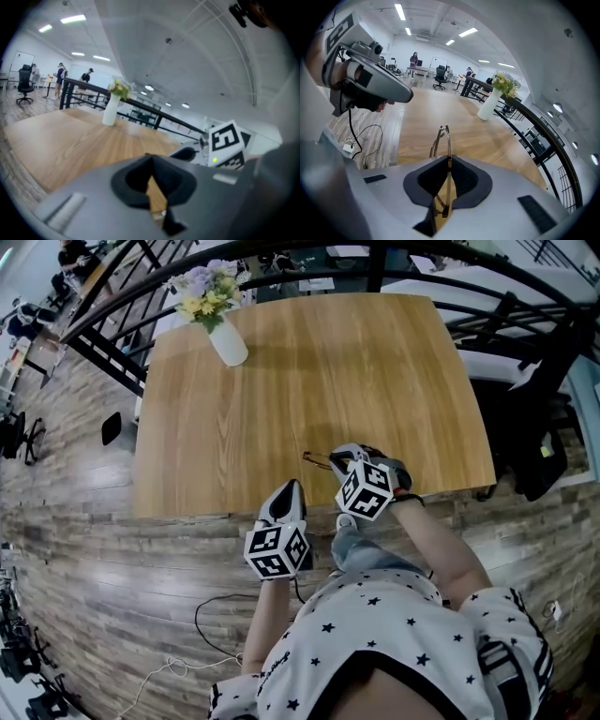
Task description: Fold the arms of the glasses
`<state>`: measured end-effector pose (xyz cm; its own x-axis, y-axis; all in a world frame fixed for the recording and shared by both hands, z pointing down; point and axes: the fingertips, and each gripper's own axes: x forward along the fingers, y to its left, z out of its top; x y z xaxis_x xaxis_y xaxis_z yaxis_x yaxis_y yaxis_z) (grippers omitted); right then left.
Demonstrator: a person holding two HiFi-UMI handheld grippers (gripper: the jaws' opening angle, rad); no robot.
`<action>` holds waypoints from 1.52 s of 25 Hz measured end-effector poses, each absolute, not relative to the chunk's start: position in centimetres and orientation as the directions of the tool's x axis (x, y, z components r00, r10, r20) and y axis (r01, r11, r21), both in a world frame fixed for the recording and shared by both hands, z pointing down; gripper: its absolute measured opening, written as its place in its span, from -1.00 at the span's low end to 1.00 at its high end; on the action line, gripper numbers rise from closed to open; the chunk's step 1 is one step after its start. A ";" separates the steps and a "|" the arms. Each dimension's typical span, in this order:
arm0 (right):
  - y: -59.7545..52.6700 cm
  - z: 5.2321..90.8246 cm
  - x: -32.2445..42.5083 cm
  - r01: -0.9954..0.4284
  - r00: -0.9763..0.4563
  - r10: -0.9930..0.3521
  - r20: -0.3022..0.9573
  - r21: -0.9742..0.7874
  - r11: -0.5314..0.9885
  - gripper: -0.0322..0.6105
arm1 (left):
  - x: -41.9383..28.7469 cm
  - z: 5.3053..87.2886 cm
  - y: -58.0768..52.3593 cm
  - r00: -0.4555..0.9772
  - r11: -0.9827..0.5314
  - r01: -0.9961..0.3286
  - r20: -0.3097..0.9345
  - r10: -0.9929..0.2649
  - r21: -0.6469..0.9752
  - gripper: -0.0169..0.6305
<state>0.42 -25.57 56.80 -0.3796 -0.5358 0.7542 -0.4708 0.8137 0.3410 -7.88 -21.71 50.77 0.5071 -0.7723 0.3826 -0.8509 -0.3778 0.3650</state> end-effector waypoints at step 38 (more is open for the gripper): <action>-33.1 64.9 0.8 -0.357 -0.318 -0.444 0.838 0.328 0.875 -0.81 | -7.8 51.7 -28.7 0.428 -0.274 -0.882 0.407 -0.807 0.384 -0.93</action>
